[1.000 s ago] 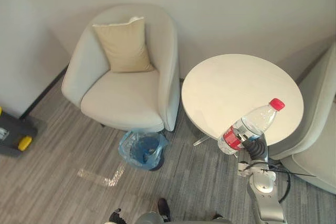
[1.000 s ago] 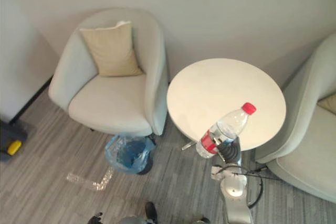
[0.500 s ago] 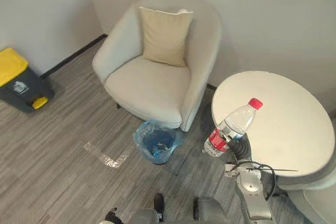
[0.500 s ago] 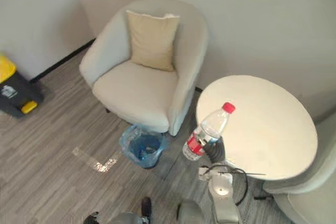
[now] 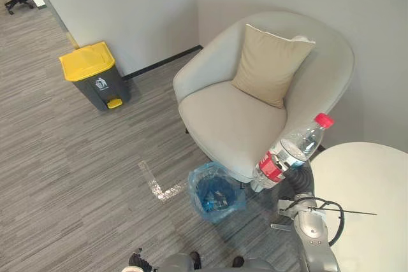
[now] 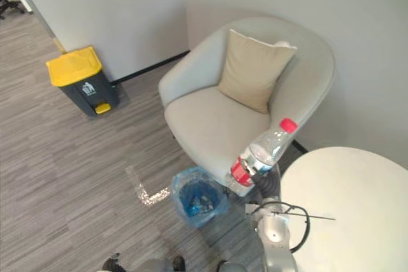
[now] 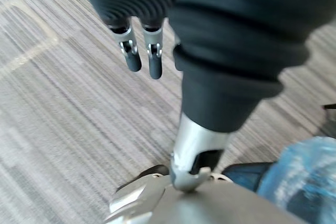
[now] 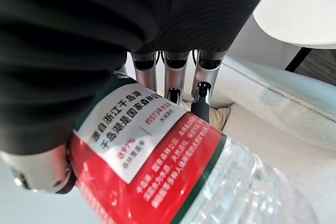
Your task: Gather rubbish on tea table into small bin, then transfer packed bag to large trash can.
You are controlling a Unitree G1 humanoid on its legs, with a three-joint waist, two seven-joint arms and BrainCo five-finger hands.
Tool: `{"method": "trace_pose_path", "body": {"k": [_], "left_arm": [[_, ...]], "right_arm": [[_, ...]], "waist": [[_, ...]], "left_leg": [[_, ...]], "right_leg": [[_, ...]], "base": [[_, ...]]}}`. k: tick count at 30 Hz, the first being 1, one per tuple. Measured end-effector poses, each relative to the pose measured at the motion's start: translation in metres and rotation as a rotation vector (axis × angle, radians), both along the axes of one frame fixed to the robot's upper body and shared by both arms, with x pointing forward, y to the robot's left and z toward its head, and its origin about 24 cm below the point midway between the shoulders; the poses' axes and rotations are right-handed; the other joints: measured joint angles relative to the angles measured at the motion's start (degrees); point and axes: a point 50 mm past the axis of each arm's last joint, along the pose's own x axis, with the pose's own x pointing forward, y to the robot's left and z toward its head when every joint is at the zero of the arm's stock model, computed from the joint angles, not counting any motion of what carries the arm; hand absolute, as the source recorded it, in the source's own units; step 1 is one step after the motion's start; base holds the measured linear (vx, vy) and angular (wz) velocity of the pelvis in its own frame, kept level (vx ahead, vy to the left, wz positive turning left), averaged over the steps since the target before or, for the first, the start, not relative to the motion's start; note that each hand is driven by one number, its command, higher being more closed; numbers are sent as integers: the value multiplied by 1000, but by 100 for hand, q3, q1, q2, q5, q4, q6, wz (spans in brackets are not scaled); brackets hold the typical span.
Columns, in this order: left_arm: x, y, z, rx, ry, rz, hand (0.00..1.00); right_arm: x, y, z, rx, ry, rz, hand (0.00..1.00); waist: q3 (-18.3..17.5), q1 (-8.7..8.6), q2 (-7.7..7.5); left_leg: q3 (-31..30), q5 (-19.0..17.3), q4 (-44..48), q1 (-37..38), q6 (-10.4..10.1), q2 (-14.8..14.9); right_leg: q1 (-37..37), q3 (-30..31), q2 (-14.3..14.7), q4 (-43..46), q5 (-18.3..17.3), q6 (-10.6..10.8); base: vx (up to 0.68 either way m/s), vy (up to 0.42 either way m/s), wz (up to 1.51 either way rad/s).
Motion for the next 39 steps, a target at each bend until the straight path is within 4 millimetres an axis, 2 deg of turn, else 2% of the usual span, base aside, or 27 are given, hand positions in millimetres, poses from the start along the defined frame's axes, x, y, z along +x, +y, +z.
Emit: {"method": "trace_pose_path", "body": {"k": [5, 7, 9, 11, 14, 17, 18, 22, 24, 29, 35, 39], "left_arm": [[-7, 1, -2, 2, 32, -5, 0], [-7, 1, -3, 3, 33, -5, 0], [-7, 2, -2, 3, 30, 0, 0], [3, 3, 0, 0, -2, 17, 0], [33, 5, 8, -13, -107, 95, 0], [59, 11, 20, -20, -231, 220, 0], [65, 7, 23, -39, -263, 265, 0], [86, 6, 33, -67, -353, 340, 0], [105, 6, 44, -91, -433, 392, 0], [145, 6, 71, -117, -589, 414, 0], [184, -1, 100, -155, -716, 383, 0], [200, -8, 112, -172, -768, 352, 0]], "right_arm": [[1, 21, -22, -9, 102, 108, 100], [-1, 24, -32, -5, 144, 125, 100], [-1, 27, -41, -9, 188, 143, 100], [7, 31, -39, -52, 178, 178, 100], [24, 33, -24, -97, 107, 190, 100], [39, 32, -8, -137, 38, 171, 100], [46, 30, 0, -182, 11, 165, 100], [62, 33, 19, -203, -62, 150, 100], [77, 35, 40, -234, -139, 157, 100], [110, 35, 85, -305, -279, 145, 100], [140, 26, 126, -402, -358, 94, 100], [154, 22, 148, -441, -392, 59, 100]], "waist": [[-25, 7, -37], [-20, 9, -37], [0, 63, -43], [189, 109, -55], [623, 125, -55], [782, 180, -36], [848, 216, -15], [1029, 278, -45], [1100, 288, -51], [1427, 380, -47], [1694, 469, -62], [1774, 543, -68]], "left_leg": [[79, 39, -179, 269, 63, -137], [101, 48, -215, 247, 77, -152], [189, 56, -188, 145, 91, -144], [266, 58, 118, -262, 102, -106], [230, -152, 1190, -1351, 174, 100], [101, -495, 2326, -2594, 197, 272], [66, -597, 2687, -3089, 167, 291], [143, -568, 2949, -3897, 132, 413], [163, -521, 3179, -4567, 115, 472], [77, -316, 3550, -5613, 161, 504], [-42, -99, 3823, -6543, 240, 518], [-103, -70, 3891, -6891, 251, 484]], "right_leg": [[115, 281, -69, -89, 58, 97], [71, 355, -68, -116, 66, 111], [-96, 438, -65, -43, 45, 135], [-523, 543, -74, 317, -13, 120], [-1477, 492, -66, 1162, -170, 20], [-2653, 385, -104, 2285, -546, -73], [-3145, 347, -173, 2712, -736, -44], [-3972, 258, -260, 3109, -749, -86], [-4650, 235, -287, 3388, -701, -149], [-5681, 174, -359, 3866, -641, -229], [-6529, 7, -461, 4244, -660, -276], [-6860, -61, -532, 4384, -685, -310]], "base": [[17, 93, -15], [-41, 42, -16], [-105, 3, -25], [-160, -50, -20], [-258, -75, 11], [-350, -88, 27], [-252, -45, 29], [-268, -54, 23], [-199, -49, 20], [-144, -12, 12], [-35, -2, 16], [-22, -5, 13]]}}
